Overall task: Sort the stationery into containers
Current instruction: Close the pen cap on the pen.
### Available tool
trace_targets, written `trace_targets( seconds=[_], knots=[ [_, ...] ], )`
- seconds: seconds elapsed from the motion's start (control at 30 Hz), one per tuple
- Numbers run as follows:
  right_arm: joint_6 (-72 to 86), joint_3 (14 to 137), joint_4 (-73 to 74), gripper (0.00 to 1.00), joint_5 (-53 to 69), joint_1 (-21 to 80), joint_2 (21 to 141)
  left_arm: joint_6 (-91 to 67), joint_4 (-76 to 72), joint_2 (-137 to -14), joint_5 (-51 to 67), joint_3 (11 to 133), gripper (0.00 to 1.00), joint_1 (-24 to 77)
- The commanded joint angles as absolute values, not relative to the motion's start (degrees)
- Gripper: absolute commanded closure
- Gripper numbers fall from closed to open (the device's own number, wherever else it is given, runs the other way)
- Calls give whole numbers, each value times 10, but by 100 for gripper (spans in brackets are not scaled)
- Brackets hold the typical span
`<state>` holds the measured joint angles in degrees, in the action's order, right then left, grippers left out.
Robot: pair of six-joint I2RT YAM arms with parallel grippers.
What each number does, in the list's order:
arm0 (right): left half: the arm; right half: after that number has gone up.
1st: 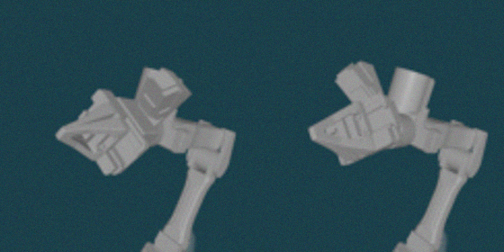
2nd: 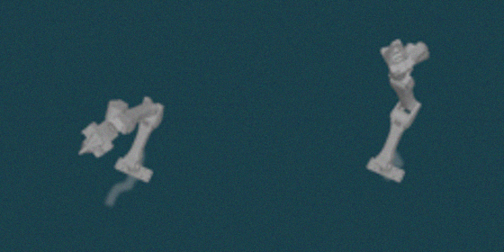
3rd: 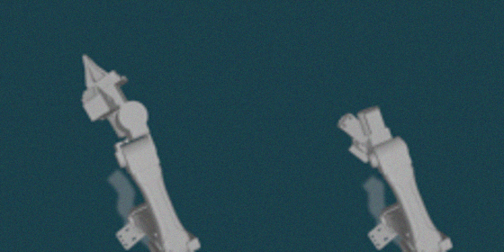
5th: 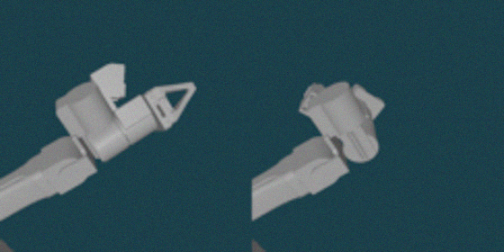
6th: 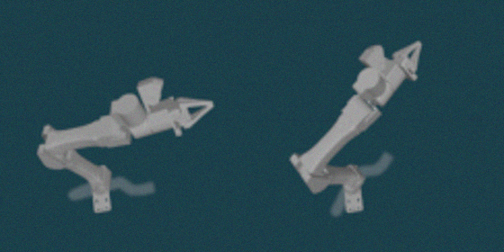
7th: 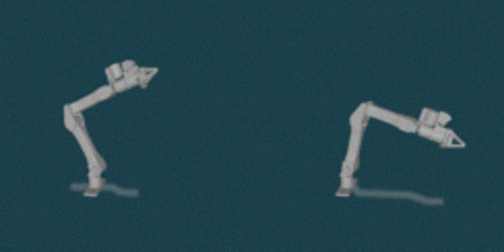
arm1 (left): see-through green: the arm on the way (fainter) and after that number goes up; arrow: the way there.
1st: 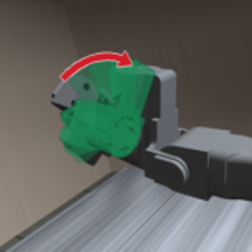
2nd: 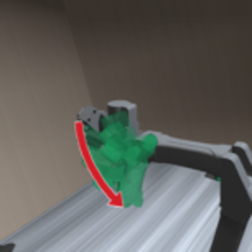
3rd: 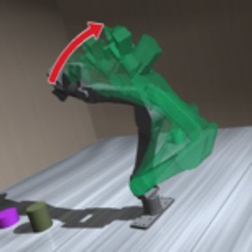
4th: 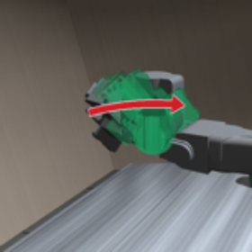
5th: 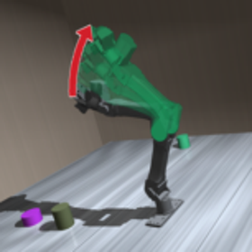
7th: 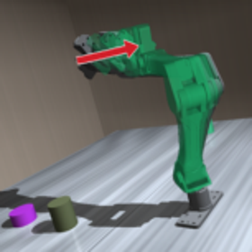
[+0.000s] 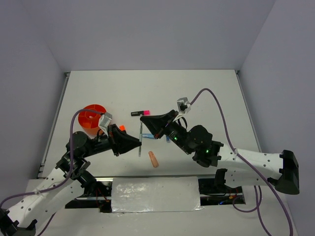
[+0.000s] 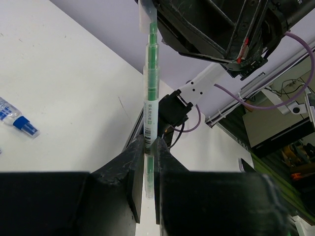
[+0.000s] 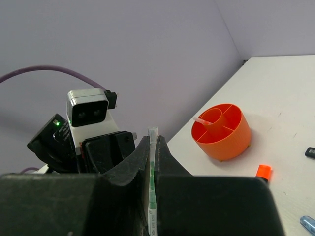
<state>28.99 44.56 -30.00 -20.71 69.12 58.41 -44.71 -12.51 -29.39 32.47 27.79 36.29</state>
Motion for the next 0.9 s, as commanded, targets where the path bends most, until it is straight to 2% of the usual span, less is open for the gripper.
trace_targets(
  seconds=[0.0, 0.2, 0.33, 0.87],
  knots=[
    [286, 443, -315, 97, -219, 692, 572, -432, -151, -289, 329, 307, 100, 366],
    [291, 437, -319, 96, -208, 692, 565, -426, -142, -283, 313, 308, 100, 365],
    [307, 423, -342, 92, -197, 691, 566, -422, -146, -286, 296, 318, 100, 365],
    [315, 419, -356, 90, -178, 692, 588, -422, -166, -315, 288, 366, 100, 366]
  ],
)
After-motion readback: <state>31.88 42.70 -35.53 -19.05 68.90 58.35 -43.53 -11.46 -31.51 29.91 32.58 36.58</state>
